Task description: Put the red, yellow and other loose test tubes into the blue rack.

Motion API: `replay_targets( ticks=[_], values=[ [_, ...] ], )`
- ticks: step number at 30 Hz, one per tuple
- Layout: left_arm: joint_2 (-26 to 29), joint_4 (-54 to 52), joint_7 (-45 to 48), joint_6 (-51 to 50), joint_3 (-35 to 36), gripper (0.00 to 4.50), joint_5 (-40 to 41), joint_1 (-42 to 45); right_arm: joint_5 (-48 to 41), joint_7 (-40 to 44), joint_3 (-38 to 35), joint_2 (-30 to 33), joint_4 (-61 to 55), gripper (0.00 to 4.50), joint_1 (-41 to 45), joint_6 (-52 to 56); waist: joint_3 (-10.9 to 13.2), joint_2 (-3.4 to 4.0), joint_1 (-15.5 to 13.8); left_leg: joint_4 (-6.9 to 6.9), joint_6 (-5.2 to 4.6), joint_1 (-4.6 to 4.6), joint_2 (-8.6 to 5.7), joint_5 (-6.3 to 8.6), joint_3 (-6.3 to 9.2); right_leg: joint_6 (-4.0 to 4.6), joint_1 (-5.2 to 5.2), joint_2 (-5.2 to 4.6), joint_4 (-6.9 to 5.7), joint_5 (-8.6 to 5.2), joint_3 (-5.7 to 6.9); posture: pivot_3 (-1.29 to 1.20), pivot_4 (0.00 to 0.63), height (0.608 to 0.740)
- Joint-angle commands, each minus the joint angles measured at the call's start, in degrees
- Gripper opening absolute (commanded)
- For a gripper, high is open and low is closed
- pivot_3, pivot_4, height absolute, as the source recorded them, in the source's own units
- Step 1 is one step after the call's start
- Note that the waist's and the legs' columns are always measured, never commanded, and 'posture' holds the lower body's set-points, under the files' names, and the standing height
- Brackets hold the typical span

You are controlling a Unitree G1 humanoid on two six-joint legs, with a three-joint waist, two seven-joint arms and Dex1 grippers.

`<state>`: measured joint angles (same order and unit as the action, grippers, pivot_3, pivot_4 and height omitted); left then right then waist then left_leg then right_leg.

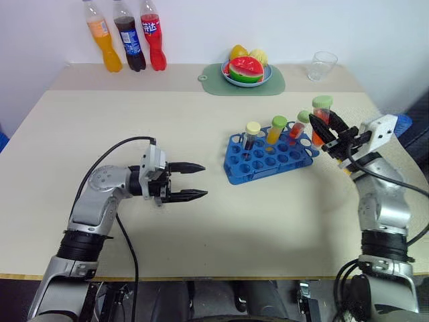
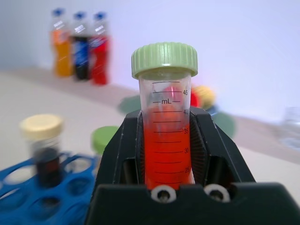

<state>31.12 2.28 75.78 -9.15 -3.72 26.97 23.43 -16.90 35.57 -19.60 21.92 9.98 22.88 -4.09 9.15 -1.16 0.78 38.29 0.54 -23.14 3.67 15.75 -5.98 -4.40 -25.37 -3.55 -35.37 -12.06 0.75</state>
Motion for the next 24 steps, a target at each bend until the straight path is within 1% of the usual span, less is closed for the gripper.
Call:
replay_targets(
  ticks=[1, 4, 11, 20, 24],
  values=[
    [-0.22, -0.16, 0.17, 0.71, 0.88, 3.26, 0.71, 1.49, 2.03, -4.91, -0.73, -1.83, 2.23, 0.79, -0.16, -8.08, 0.0, 0.0, 0.05, 0.0, 0.0, 0.0, 0.0, 0.0, 0.0, 0.0, 0.0, 0.0, -0.01, 0.0, 0.0, 0.0, 0.15, 0.74],
    [-0.21, 0.37, 0.26, 0.64, 1.11, 3.26, 0.69, 2.19, 3.53, -8.19, -0.24, -3.81, 5.84, 0.79, -0.38, -13.22, 0.0, 0.01, 0.11, 0.0, 0.01, 0.02, 0.0, -0.01, 0.0, 0.01, 0.0, 0.0, -0.03, 0.0, 0.0, 0.0, 0.15, 0.74],
    [-0.29, -0.09, -0.25, 0.11, 1.29, 3.26, 0.98, 2.33, 4.52, -12.91, 0.85, -6.87, 13.41, 0.79, 1.12, -20.61, 0.01, 0.02, 0.22, -0.01, 0.01, 0.04, 0.01, -0.01, 0.0, 0.01, 0.0, 0.01, -0.04, 0.0, -0.01, 0.0, 0.15, 0.74],
    [0.12, -1.08, -0.85, -0.48, 1.63, 3.26, 1.25, 1.7, 5.72, -16.42, 1.67, -7.7, 29.08, 0.79, 6.75, -28.52, 0.01, 0.02, 0.31, -0.01, 0.02, 0.1, 0.02, -0.01, -0.01, 0.02, 0.06, 0.01, -0.04, -0.01, -0.02, 0.0, 0.15, 0.74],
    [0.66, -1.77, -1.04, -0.75, 1.91, 3.26, 1.4, 1.11, 5.48, -16.2, 2.62, -8.69, 32.51, 0.79, 8.33, -30.64, 0.01, 0.01, 0.38, -0.03, 0.02, 0.2, 0.02, -0.01, -0.01, 0.02, 0.16, 0.01, -0.04, -0.01, -0.02, 0.0, 0.15, 0.74]
  ],
)
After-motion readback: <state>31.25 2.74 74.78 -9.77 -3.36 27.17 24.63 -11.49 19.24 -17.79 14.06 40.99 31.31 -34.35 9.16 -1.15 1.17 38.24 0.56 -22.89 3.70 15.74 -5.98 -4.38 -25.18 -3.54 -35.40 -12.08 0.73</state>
